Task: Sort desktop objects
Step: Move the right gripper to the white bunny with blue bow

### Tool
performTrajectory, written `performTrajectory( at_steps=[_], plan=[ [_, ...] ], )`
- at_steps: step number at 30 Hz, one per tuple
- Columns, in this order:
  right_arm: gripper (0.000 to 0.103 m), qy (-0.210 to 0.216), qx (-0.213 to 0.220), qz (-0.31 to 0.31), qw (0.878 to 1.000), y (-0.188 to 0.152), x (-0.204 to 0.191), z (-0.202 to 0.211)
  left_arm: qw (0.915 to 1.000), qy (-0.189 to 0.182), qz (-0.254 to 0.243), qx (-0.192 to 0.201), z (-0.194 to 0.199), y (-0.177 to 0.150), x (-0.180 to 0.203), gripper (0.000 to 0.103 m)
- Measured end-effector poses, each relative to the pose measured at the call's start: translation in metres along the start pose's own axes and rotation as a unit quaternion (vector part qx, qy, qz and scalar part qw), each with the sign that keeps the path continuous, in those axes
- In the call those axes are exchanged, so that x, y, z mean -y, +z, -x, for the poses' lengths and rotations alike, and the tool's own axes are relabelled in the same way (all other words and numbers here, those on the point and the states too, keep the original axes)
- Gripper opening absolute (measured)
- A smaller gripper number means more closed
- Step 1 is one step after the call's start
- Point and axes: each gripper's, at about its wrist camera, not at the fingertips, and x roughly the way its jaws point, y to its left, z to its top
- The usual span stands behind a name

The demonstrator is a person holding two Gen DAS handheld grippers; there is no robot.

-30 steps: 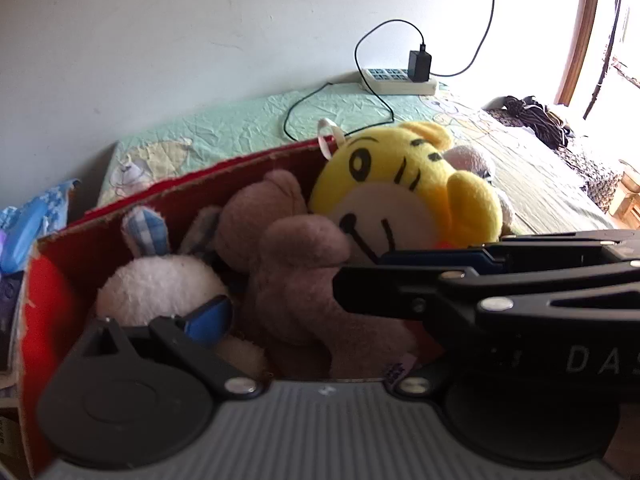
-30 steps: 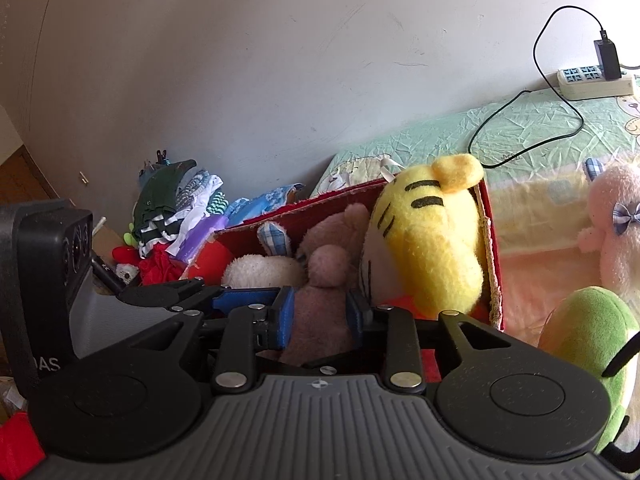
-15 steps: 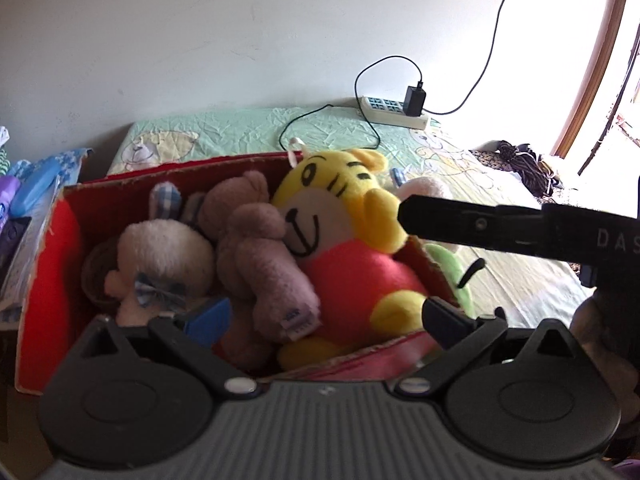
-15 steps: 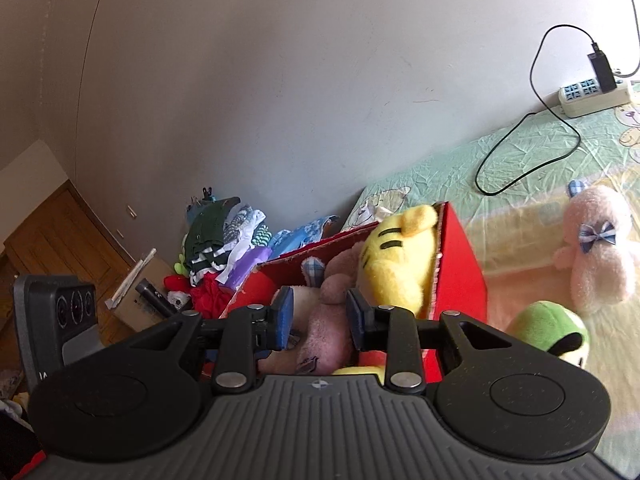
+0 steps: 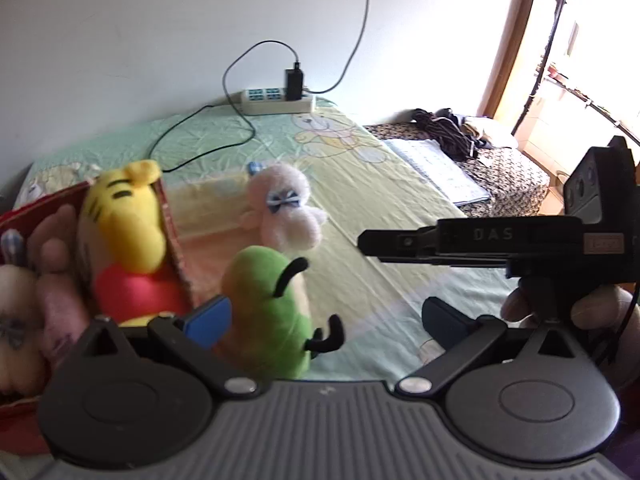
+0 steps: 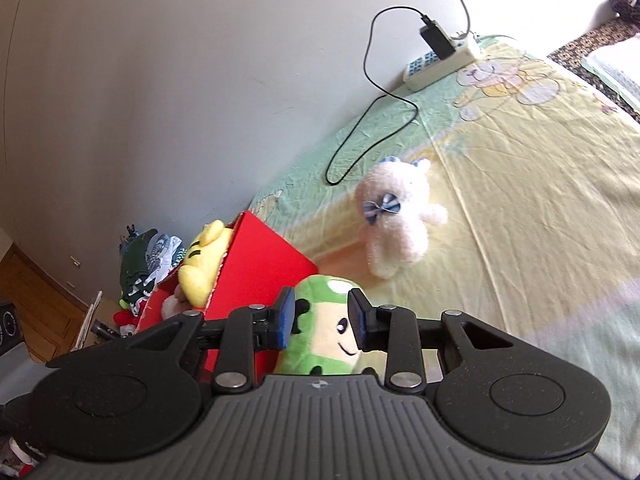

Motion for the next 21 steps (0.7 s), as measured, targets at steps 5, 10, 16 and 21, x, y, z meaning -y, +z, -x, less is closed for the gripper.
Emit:
performTrajectory(
  at_steps=[5, 10, 16, 21],
  plan=[
    [0.033, -0.004, -0.004, -0.008, 1.0, 0.009, 0.026, 0.012, 1.0, -0.001, -0.005, 0.004, -0.03, 0.018, 0.019, 0.101],
    [0.033, -0.005, -0.014, -0.047, 0.999, 0.021, 0.055, 0.013, 0.9998, 0.008, 0.02, 0.002, -0.059, 0.035, 0.02, 0.101],
    [0.034, -0.006, -0.023, -0.074, 0.997, 0.039, 0.078, 0.004, 0.9987, 0.03, 0.041, -0.004, -0.097, 0.055, 0.01, 0.101],
    [0.04, -0.002, -0.022, -0.112, 0.993, 0.06, 0.093, -0.015, 0.9966, 0.064, 0.042, -0.032, -0.135, 0.064, -0.002, 0.1]
  ],
)
